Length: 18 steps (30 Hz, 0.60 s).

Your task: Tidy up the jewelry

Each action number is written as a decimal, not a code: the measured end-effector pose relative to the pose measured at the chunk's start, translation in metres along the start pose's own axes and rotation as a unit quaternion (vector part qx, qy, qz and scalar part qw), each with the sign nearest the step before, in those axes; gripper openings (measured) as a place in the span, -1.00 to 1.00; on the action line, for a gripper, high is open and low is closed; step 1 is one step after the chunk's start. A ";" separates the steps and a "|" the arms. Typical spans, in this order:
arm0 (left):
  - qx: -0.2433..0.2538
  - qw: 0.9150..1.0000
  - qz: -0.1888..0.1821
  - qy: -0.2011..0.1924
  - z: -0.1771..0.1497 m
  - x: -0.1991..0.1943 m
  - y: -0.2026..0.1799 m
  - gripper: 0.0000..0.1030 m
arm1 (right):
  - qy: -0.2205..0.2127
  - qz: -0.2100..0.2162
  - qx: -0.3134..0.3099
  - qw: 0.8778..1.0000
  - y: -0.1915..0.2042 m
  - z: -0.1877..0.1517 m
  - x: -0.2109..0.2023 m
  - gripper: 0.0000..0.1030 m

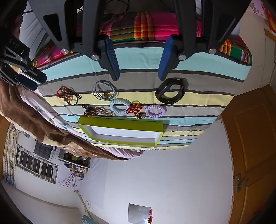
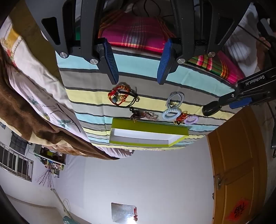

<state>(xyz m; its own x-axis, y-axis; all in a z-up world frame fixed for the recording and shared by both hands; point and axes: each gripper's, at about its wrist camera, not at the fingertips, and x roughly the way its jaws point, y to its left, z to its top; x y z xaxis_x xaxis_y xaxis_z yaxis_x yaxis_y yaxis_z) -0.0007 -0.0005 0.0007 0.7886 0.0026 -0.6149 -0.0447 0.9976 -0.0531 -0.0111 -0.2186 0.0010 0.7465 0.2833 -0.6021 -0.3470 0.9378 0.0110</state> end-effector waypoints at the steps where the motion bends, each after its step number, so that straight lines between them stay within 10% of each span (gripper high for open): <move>1: 0.000 1.000 0.001 -0.001 0.000 0.000 0.000 -0.05 | -0.001 -0.001 -0.001 1.000 0.000 0.000 0.000 -0.08; 18: -0.003 1.000 -0.007 -0.008 0.001 -0.010 0.007 -0.05 | -0.006 -0.004 -0.002 1.000 0.003 0.000 0.001 -0.08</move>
<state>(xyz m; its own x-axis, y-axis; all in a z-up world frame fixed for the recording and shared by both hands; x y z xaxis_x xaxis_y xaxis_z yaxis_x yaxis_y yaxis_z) -0.0079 0.0064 0.0074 0.7992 -0.0094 -0.6010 -0.0373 0.9972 -0.0653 -0.0118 -0.2153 0.0005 0.7560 0.2788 -0.5922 -0.3434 0.9392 0.0038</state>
